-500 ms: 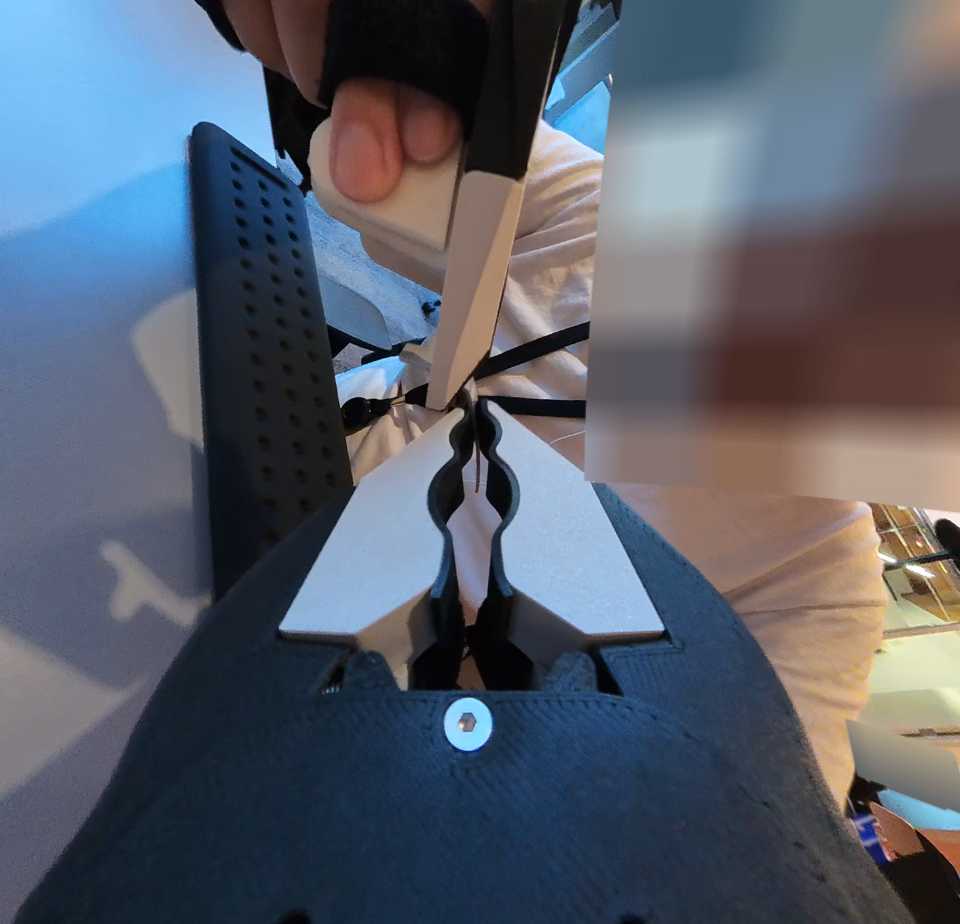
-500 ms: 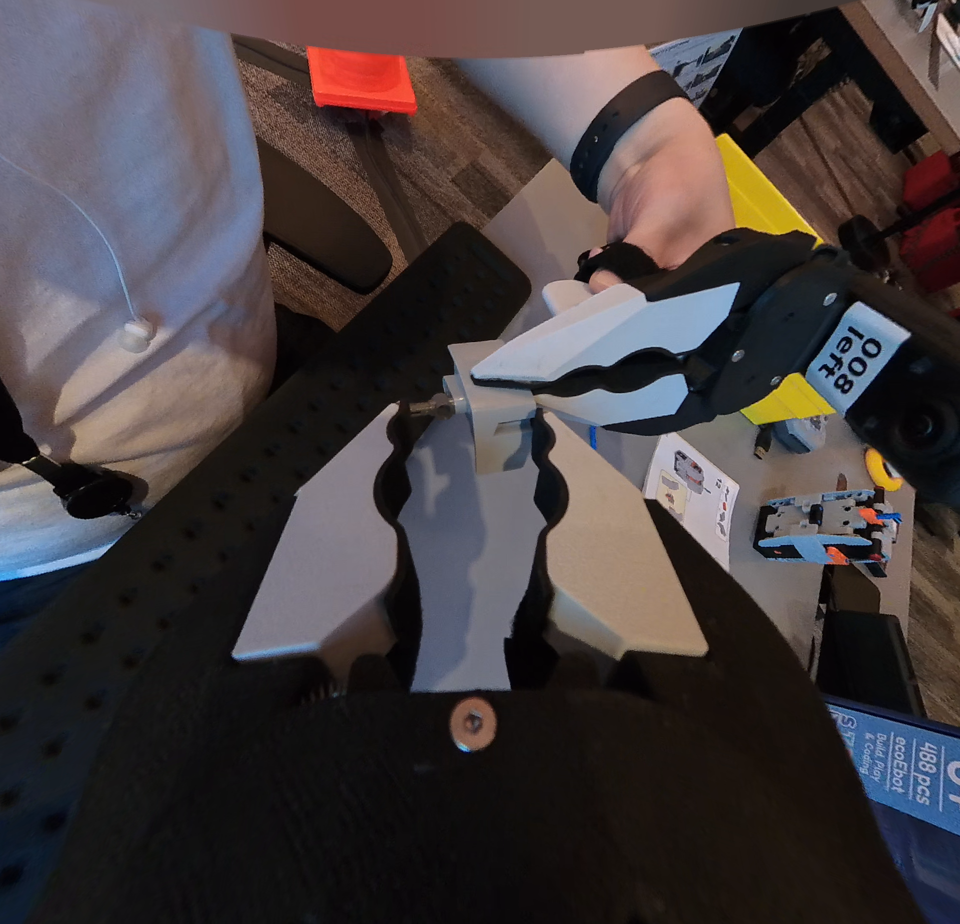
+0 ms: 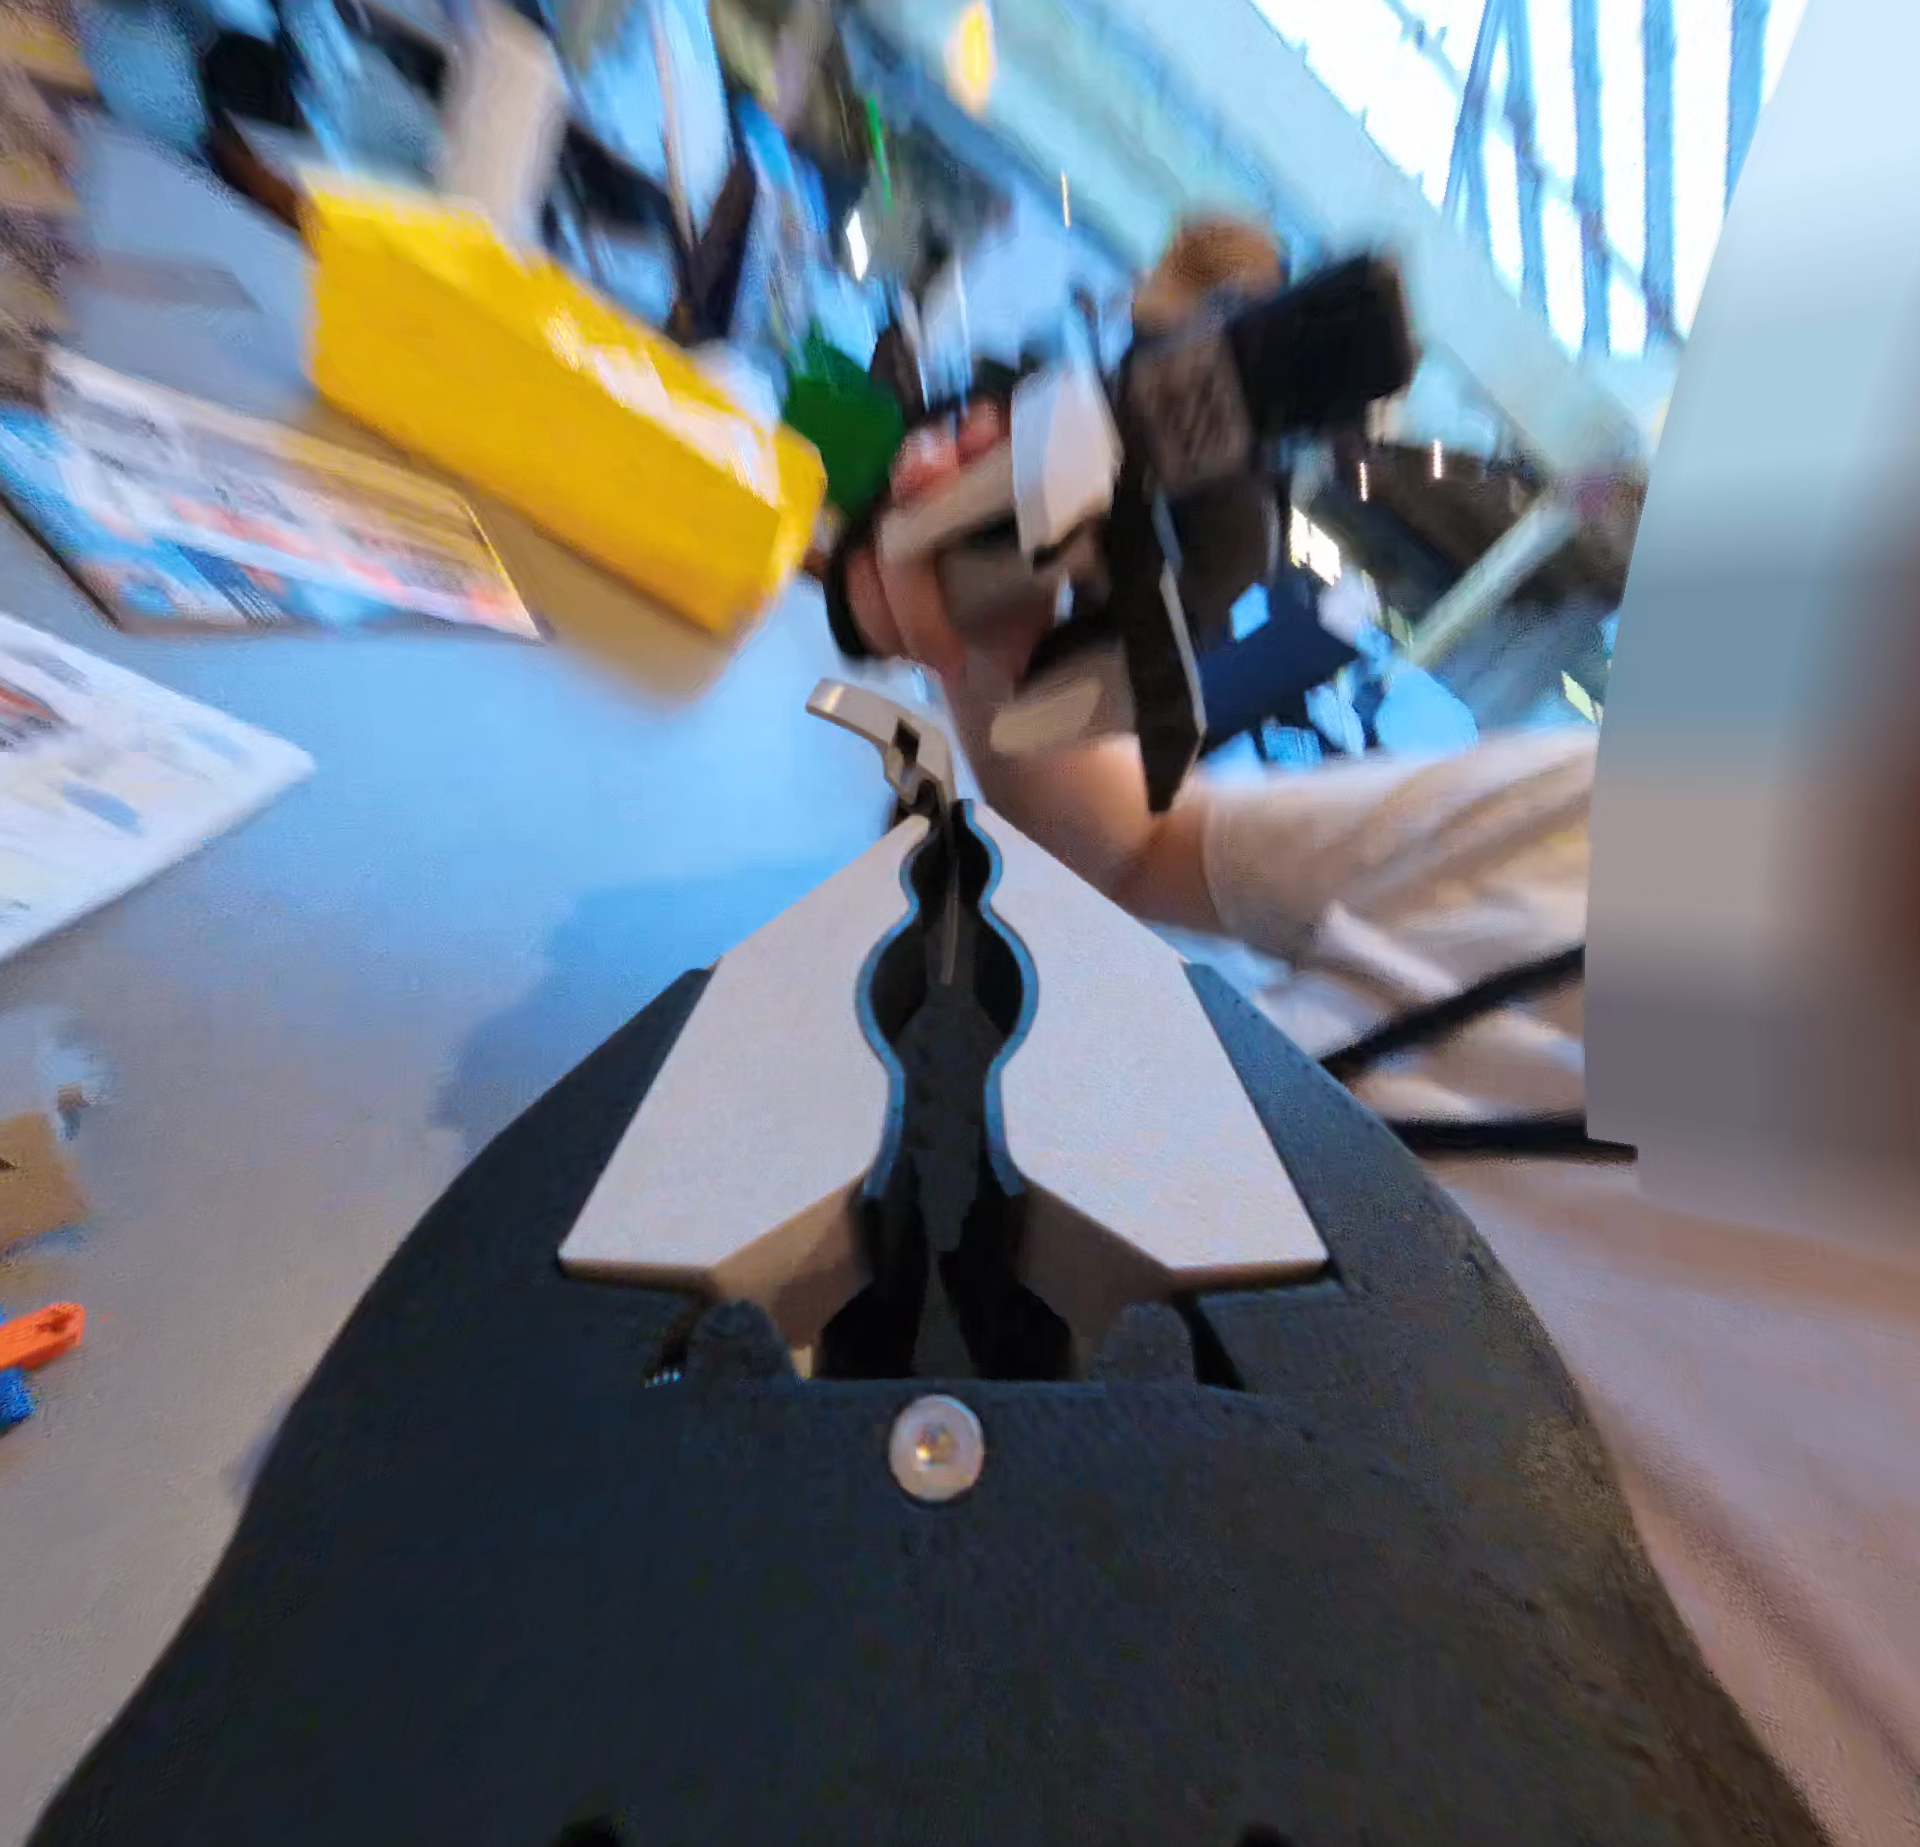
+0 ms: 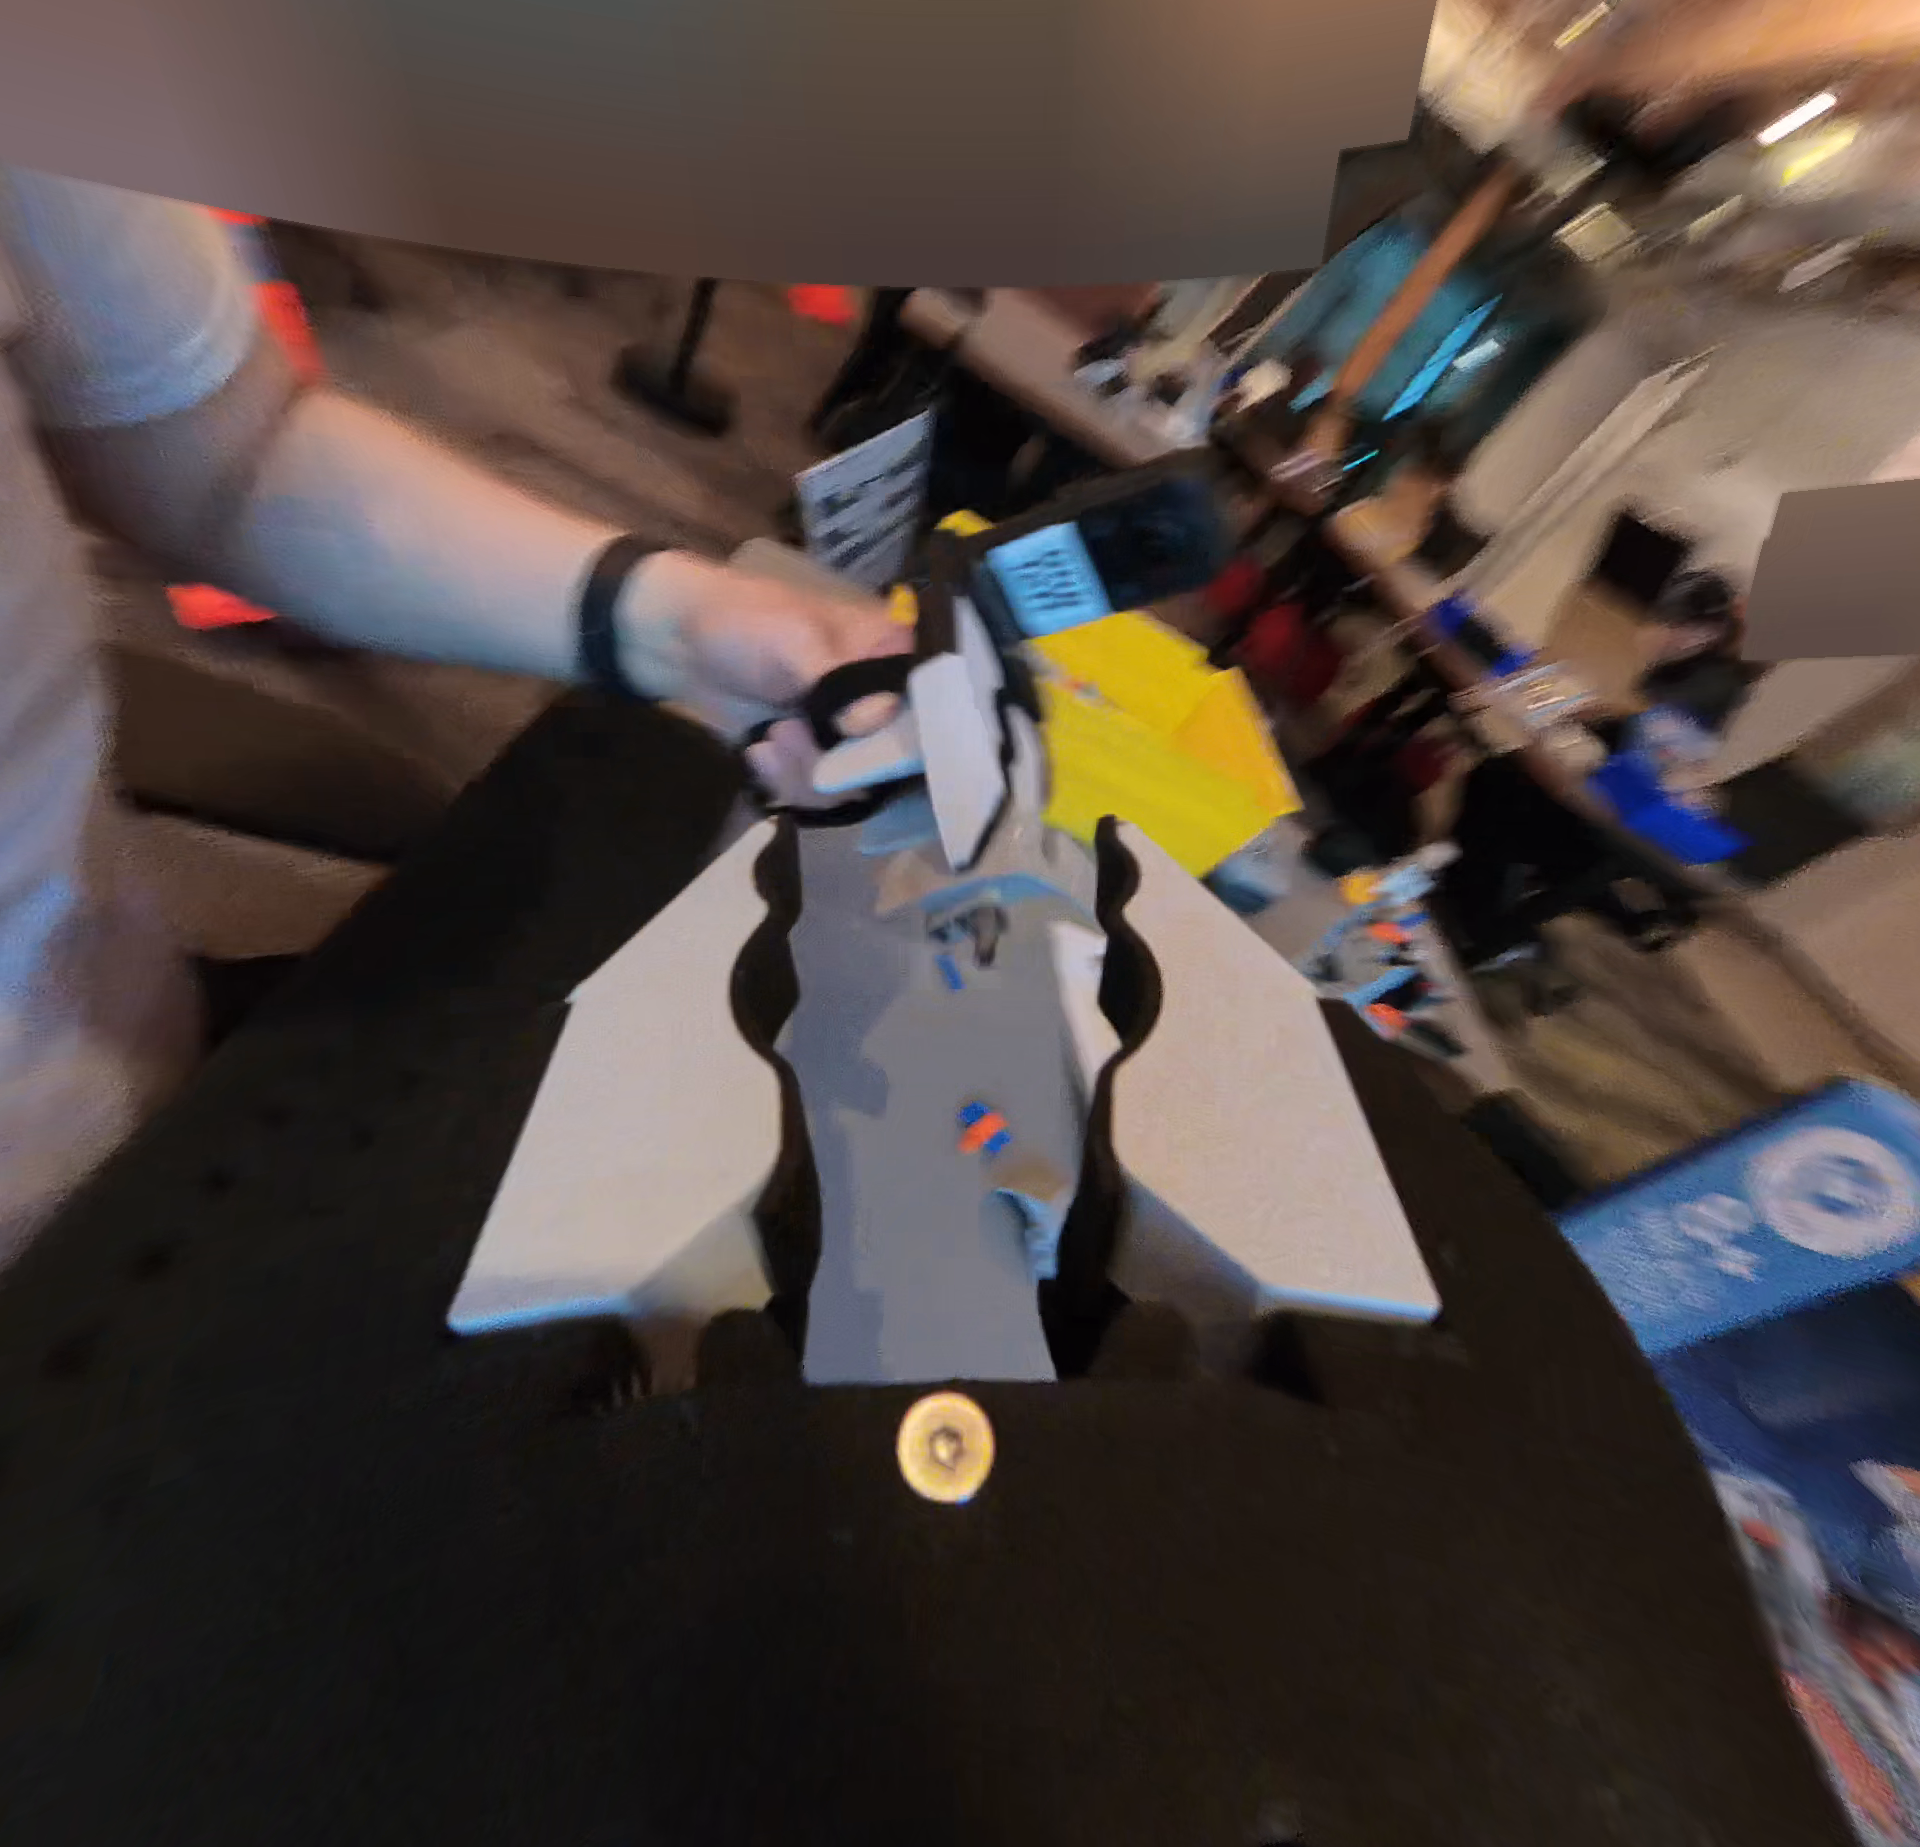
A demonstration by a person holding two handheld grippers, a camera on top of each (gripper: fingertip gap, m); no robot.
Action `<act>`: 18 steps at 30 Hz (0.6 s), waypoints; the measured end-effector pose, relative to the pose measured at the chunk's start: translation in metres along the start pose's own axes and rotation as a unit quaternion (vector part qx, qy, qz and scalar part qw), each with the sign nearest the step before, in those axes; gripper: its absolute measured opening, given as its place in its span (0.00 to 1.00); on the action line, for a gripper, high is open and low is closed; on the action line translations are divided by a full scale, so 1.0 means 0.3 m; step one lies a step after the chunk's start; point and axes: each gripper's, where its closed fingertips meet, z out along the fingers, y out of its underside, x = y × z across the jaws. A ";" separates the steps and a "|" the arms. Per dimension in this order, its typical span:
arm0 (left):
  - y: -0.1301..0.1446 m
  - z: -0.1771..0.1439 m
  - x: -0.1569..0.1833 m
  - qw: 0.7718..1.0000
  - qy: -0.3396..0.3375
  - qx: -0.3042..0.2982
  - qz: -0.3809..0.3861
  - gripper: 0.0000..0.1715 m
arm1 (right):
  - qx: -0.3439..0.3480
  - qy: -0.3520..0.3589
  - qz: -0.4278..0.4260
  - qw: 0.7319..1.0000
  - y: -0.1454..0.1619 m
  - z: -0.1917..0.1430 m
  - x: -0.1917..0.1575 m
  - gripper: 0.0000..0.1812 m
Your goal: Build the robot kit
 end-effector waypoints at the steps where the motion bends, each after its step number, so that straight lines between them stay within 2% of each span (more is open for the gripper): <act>1: -0.006 -0.009 0.003 0.999 -0.007 0.040 0.011 0.00 | 0.013 0.041 -0.034 0.998 0.018 -0.012 0.001 0.29; 3: 0.023 -0.008 -0.004 0.997 -0.038 0.064 0.031 0.00 | -0.013 0.112 -0.112 0.987 0.067 -0.020 0.001 0.15; 7: 0.066 0.006 0.010 0.996 -0.057 0.051 0.034 0.00 | -0.136 0.121 -0.255 0.950 0.137 0.026 -0.026 0.14; 15: 0.066 0.014 0.012 0.997 -0.070 0.033 0.014 0.00 | -0.192 0.100 -0.276 0.937 0.162 0.055 -0.015 0.08; 18: 0.064 0.017 0.004 0.997 -0.065 0.033 -0.009 0.00 | -0.191 0.098 -0.277 0.937 0.162 0.060 -0.020 0.06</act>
